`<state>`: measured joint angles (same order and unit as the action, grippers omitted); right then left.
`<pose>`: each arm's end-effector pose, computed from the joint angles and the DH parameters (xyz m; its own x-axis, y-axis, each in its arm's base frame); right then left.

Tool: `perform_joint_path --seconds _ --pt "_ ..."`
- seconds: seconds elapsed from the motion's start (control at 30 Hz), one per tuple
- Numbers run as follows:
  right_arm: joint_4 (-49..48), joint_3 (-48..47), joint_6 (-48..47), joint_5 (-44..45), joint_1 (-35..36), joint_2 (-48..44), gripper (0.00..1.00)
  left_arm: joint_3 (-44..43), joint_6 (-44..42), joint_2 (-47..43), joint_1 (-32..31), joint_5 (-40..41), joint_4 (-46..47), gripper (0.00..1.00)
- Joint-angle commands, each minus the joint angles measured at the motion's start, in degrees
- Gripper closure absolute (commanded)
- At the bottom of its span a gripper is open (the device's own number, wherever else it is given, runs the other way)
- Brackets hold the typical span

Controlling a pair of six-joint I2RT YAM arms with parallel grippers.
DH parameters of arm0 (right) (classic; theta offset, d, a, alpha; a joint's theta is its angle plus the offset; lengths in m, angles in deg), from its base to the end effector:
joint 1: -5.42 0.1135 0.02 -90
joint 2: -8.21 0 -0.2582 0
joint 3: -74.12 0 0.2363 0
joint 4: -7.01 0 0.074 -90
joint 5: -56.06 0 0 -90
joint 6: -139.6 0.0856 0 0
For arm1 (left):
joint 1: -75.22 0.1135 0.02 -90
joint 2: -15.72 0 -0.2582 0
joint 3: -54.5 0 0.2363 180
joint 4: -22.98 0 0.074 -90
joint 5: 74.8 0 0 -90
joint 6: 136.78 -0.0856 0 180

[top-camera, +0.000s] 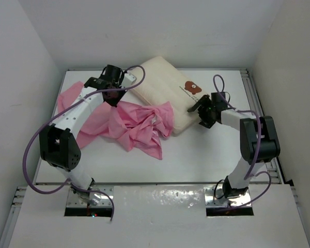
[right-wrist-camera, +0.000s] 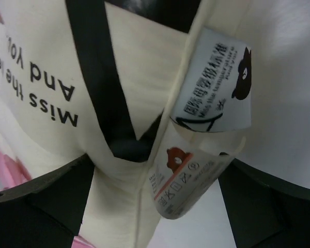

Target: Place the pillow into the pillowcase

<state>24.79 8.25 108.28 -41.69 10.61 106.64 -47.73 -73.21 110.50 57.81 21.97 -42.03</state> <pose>0.3559 0.0439 0.1195 -0.5483 0.8002 -0.2431 0.5638 0.5684 0.5992 0.3476 -0.0984 0.2672 -0.6157 0.6563 -0.4361 0.5705 0.7530 0.3279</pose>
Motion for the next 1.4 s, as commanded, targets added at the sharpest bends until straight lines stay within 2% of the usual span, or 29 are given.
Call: perform_joint_path --seconds 0.0,0.03,0.1,0.13,0.17,0.23,0.27,0.3,0.33,0.4,0.43,0.47,0.5,0.57,0.8,0.83,0.9,0.93,0.97,1.03,1.13,1.2,1.37 --pt "-12.4 -3.5 3.2 -3.5 2.5 2.2 0.01 -0.2 2.0 -0.9 0.4 1.2 2.6 1.00" --pt "-11.7 -3.9 3.4 -3.5 2.7 3.8 0.03 0.2 2.3 -0.8 0.4 1.0 2.7 1.00" --pt "-11.6 -2.9 4.3 -4.3 1.6 4.8 0.40 0.3 3.0 -0.6 0.5 0.7 2.8 1.00" --pt "-10.6 -2.0 4.7 -4.6 0.8 4.8 0.63 0.0 3.1 -0.3 0.6 0.8 2.8 1.00" --pt "-9.5 -0.7 5.1 -3.6 -1.2 2.8 1.00 -0.1 3.2 -0.1 0.9 0.7 2.9 1.00" --pt "-6.3 4.6 4.6 2.3 -3.8 -1.4 1.00 -0.6 3.5 0.1 1.1 1.0 3.2 1.00" --pt "-3.3 8.1 2.8 4.6 -7.5 -6.6 1.00 -0.9 3.2 0.1 1.3 1.1 3.5 1.00" --pt "-0.5 9.0 1.4 7.2 -9.0 -9.5 1.00 -1.1 3.1 0.1 1.4 1.1 3.5 1.00" --pt "3.0 9.2 -0.4 13.8 -11.3 -12.2 1.00 -1.4 2.8 0.3 1.3 1.3 3.6 1.00" --pt "11.8 7.0 -8.1 21.3 -12.2 -19.0 1.00 -1.9 2.3 0.6 1.4 1.8 3.9 1.00" --pt "14.7 5.8 -10.8 27.4 -12.2 -20.5 0.98 -2.2 2.1 0.8 1.3 2.0 4.0 1.00" --pt "16.9 2.8 -15.3 29.2 -12.0 -21.6 0.81 -2.9 1.9 1.1 1.4 1.9 4.0 1.00" --pt "20.2 1.4 -17.6 30.2 -11.6 -22.9 0.28 -3.3 1.9 1.5 1.3 2.0 4.2 1.00" --pt "22.7 -2.3 -22.9 31.6 -9.1 -23.5 0.02 -4.0 2.1 2.0 1.2 2.0 4.3 1.00" --pt "16.7 -9.7 -39.9 31.3 8.1 -21.3 0.01 -2.6 2.6 1.5 0.8 1.6 4.5 1.00" --pt "15.1 -10.1 -46.2 30.0 11.9 -18.8 0.03 -2.3 2.5 1.3 0.8 2.0 4.6 1.00" --pt "13.0 -12.5 -52.8 28.0 15.3 -14.7 0.07 -1.8 2.6 0.9 0.9 2.9 4.8 1.00" --pt "13.3 -13.9 -58.1 28.8 18.0 -9.0 0.07 -1.5 2.7 0.8 0.8 3.2 5.0 1.00" --pt "14.2 -17.7 -61.5 29.9 19.1 -5.9 0.01 -1.4 2.6 0.8 0.8 3.3 5.0 1.00" --pt "15.8 -22.8 -67.7 31.8 21.3 2.6 0.01 -1.2 2.4 0.6 0.9 3.3 5.0 1.00" --pt "16.6 -25.6 -73.2 33.9 23.5 8.0 0.01 -1.0 2.2 0.1 1.0 3.2 4.7 1.00" --pt "14.6 -27.2 -73.5 36.4 24.0 12.7 0.01 -0.8 2.1 0.0 1.1 3.6 4.7 1.00" --pt "19.5 -40.9 -66.8 45.3 21.5 28.9 0.01 -1.4 2.4 1.3 1.1 3.5 4.5 1.00"
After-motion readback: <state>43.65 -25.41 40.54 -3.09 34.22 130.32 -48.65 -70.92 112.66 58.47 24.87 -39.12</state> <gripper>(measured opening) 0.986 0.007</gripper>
